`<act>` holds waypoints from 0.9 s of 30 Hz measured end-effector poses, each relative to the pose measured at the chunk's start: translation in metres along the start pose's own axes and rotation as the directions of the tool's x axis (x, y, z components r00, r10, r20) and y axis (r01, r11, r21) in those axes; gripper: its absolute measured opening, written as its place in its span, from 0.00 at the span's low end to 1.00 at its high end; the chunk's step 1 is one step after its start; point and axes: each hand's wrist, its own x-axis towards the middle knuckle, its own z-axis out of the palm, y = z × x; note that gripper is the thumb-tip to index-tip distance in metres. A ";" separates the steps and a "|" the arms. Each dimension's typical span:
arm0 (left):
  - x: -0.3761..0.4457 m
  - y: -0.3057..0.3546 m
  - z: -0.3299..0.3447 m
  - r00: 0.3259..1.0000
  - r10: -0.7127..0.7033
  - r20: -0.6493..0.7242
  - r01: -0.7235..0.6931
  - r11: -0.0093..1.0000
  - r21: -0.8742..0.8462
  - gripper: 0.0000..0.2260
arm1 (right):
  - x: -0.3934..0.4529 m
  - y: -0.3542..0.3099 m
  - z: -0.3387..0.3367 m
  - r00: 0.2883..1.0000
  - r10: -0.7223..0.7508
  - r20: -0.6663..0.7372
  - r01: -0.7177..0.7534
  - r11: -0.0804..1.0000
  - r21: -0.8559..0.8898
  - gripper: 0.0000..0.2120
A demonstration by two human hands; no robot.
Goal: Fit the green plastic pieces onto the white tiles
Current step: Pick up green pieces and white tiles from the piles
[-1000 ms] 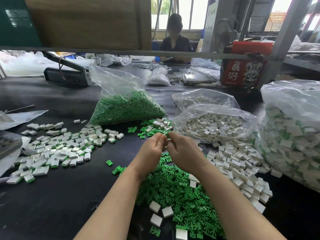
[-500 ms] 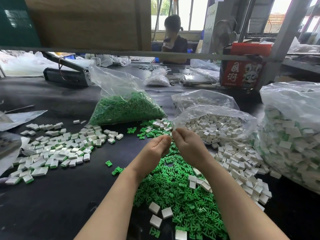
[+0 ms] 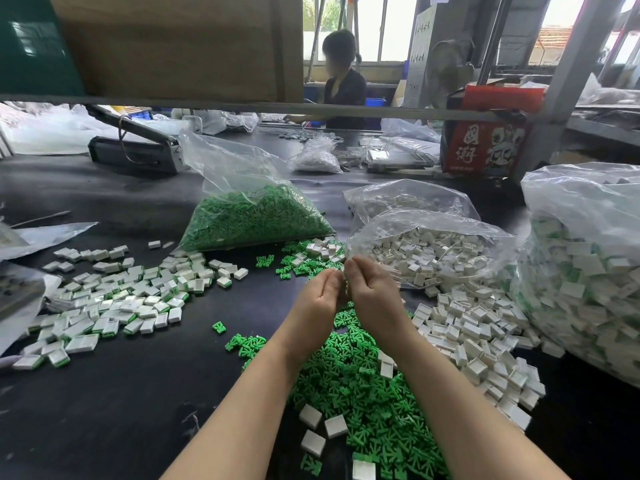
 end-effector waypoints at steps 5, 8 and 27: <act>-0.001 0.004 0.001 1.000 -0.012 0.005 0.012 0.999 -0.049 0.14 | 0.000 -0.001 -0.003 1.000 -0.028 0.004 0.028 0.999 -0.044 0.17; 0.000 0.005 0.002 0.999 -0.039 -0.007 0.038 0.994 -0.106 0.15 | 0.001 -0.004 -0.005 0.997 -0.049 -0.063 0.046 0.997 -0.056 0.16; 0.003 0.001 -0.004 0.998 -0.062 -0.023 0.060 0.994 -0.095 0.15 | -0.004 -0.006 -0.004 0.973 -0.226 -0.044 0.191 0.899 -0.394 0.13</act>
